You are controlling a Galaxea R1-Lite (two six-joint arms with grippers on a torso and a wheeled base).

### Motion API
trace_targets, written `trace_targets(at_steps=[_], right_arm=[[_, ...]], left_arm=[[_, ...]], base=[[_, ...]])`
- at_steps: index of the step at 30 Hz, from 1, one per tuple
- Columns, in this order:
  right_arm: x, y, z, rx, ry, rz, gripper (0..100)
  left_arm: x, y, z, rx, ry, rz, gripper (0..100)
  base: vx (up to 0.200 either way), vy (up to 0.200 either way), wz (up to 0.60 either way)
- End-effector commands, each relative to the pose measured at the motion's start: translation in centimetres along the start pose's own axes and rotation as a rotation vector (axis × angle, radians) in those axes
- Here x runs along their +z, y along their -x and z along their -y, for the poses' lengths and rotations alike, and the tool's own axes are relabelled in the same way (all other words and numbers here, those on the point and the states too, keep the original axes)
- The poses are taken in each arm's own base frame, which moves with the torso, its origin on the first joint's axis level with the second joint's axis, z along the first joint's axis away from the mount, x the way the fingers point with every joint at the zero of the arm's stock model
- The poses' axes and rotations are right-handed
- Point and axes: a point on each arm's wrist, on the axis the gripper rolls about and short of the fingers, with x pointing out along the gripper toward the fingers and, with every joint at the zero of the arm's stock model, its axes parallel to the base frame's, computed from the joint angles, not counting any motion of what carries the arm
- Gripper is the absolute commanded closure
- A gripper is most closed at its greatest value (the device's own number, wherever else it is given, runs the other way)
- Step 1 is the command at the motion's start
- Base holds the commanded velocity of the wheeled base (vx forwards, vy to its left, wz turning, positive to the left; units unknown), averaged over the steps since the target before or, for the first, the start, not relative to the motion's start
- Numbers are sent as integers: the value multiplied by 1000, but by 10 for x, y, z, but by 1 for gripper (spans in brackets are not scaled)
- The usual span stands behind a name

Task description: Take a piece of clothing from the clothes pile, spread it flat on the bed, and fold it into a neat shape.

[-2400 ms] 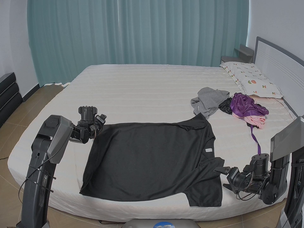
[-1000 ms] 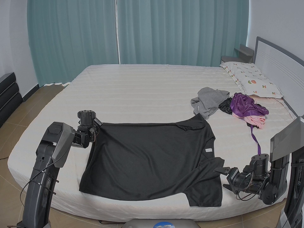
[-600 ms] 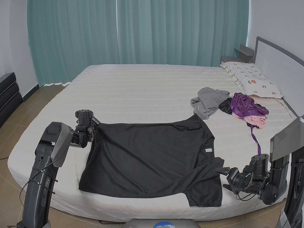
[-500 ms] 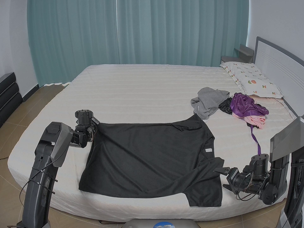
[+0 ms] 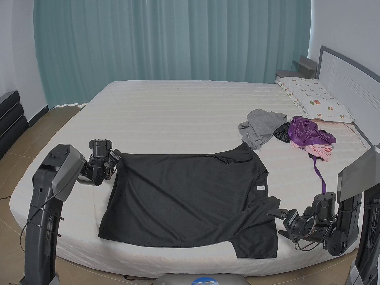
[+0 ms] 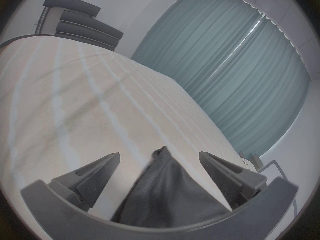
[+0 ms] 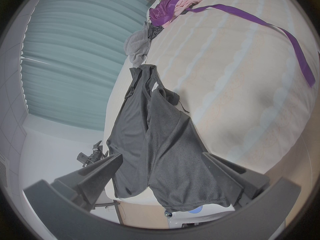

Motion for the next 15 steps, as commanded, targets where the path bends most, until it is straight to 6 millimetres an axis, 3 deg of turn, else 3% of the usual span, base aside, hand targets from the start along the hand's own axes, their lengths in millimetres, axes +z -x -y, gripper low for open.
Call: trace_targets(at_steps=[1, 12, 15], right_arm=[[1, 0, -1, 9, 1, 6, 0], [0, 1, 0, 5, 3, 3, 0], [0, 1, 0, 5, 3, 3, 0]], left_arm=[[34, 87, 17, 7, 31, -65, 0], [19, 175, -15, 63, 86, -220, 0], [5, 193, -25, 79, 87, -278, 0]], base=[[0, 0, 0], [0, 0, 0], [-200, 0, 0]])
